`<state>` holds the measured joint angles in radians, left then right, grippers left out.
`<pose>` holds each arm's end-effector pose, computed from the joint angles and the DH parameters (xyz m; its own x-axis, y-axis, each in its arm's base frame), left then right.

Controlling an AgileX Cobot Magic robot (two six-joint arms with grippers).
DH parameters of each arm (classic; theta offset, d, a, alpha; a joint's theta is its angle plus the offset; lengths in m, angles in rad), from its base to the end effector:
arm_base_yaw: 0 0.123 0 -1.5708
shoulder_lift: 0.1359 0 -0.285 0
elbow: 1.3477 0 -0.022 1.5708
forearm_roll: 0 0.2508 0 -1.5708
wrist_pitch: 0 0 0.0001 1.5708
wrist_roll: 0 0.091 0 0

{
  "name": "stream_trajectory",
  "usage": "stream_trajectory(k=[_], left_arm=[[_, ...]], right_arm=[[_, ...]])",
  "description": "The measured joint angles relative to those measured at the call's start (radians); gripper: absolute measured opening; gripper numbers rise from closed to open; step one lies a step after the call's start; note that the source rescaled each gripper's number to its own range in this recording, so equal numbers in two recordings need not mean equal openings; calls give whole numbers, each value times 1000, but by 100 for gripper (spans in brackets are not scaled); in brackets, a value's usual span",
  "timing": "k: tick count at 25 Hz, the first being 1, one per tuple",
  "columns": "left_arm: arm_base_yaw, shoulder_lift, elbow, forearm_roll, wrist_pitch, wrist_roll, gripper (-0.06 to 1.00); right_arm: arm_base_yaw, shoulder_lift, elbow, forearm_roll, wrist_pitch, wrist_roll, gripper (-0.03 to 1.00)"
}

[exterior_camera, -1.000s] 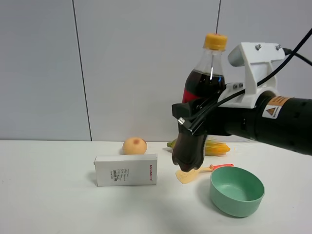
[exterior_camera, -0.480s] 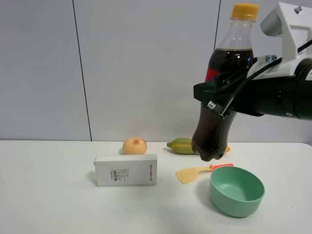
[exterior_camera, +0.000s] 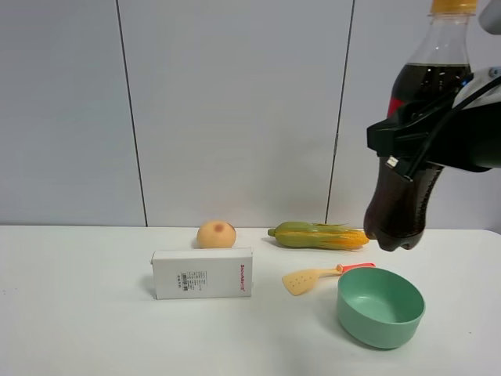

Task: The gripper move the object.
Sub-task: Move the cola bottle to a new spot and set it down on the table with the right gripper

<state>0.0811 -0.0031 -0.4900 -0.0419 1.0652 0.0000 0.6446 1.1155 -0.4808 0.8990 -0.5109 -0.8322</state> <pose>-0.0041 -0.0037 0.2742 -0.4632 -0.0580 -0.8844 -0.0580 0.9977 -0.0350 0.1954 0.1034 0.2641 -0.1679 -0.1269 -0.9776 -0.2561 0.9632 -0.0810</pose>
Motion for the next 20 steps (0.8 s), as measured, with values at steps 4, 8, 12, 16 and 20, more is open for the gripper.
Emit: stream_trajectory(k=[4,8,12,16,20], left_arm=[[0,0,0,0,0,0,100],[0,0,0,0,0,0,100],[0,0,0,0,0,0,100],[0,0,0,0,0,0,100],[0,0,0,0,0,0,100]], right_arm=[[0,-24,0,268,-88,-262,60],[0,-51,0,427,-219,-413,60],[0,-92,0,487,-322,-444,60],[-26,-98,0,500,-358,-446,60],[-102,-98,0,522,-358,-446,60]])
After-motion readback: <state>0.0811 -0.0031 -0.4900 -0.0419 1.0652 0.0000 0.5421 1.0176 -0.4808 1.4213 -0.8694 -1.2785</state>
